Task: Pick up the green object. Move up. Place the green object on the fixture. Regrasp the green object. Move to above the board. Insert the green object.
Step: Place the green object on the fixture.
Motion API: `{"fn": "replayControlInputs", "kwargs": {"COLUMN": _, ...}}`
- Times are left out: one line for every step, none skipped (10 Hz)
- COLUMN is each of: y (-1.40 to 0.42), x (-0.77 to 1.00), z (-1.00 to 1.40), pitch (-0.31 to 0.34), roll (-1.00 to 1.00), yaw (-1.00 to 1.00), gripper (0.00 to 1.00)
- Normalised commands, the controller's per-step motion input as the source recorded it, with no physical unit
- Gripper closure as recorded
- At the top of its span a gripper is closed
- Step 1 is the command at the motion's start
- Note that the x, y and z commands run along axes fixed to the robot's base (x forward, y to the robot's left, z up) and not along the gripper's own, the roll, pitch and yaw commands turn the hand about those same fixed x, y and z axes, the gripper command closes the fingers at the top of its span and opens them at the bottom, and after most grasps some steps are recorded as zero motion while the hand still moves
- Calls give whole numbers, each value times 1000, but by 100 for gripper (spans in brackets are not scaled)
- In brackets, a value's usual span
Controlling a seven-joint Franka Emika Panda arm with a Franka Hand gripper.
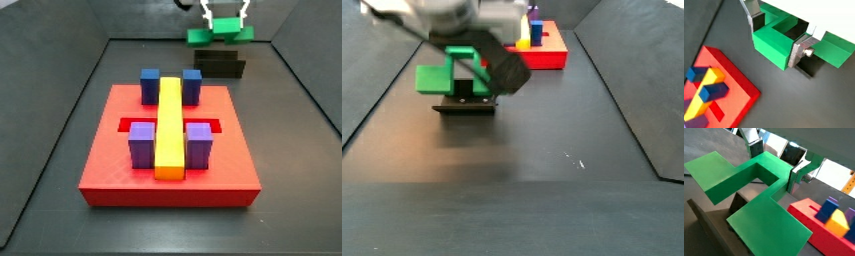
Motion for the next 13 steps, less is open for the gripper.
{"fn": "replayControlInputs", "kwargs": {"y": 0, "x": 349, "z": -117, "pitch": -31, "roll": -371, "yaw": -54, "gripper": 100}}
{"fn": "replayControlInputs", "kwargs": {"y": 0, "x": 326, "z": -91, "pitch": -83, "roll": -320, "yaw": -71, "gripper": 100}}
{"fn": "replayControlInputs", "kwargs": {"y": -26, "x": 331, "z": -129, "pitch": -54, "roll": -189, "yaw": -83, "gripper": 100}}
{"fn": "replayControlInputs", "kwargs": {"y": -69, "x": 363, "z": -297, "pitch": 0, "roll": 0, "yaw": -91, "gripper": 100}}
{"fn": "replayControlInputs", "kwargs": {"y": -69, "x": 303, "z": -357, "pitch": 23, "roll": 260, "yaw": -117, "gripper": 100}}
{"fn": "replayControlInputs", "kwargs": {"y": -86, "x": 200, "z": -351, "pitch": 86, "roll": 409, "yaw": -126, "gripper": 100}}
{"fn": "replayControlInputs", "kwargs": {"y": -77, "x": 29, "z": -180, "pitch": 166, "roll": 454, "yaw": -157, "gripper": 100}}
{"fn": "replayControlInputs", "kwargs": {"y": -14, "x": 0, "z": -100, "pitch": 151, "roll": 249, "yaw": -146, "gripper": 100}}
{"fn": "replayControlInputs", "kwargs": {"y": 0, "x": 0, "z": -51, "pitch": 151, "roll": 166, "yaw": -197, "gripper": 100}}
{"fn": "replayControlInputs", "kwargs": {"y": 0, "x": -40, "z": -3, "pitch": 60, "roll": 14, "yaw": -169, "gripper": 100}}
{"fn": "replayControlInputs", "kwargs": {"y": 0, "x": -151, "z": -9, "pitch": 37, "roll": 0, "yaw": -131, "gripper": 100}}
{"fn": "replayControlInputs", "kwargs": {"y": 0, "x": -237, "z": -31, "pitch": 0, "roll": 0, "yaw": -103, "gripper": 100}}
{"fn": "replayControlInputs", "kwargs": {"y": 0, "x": -237, "z": -57, "pitch": 0, "roll": 0, "yaw": -100, "gripper": 100}}
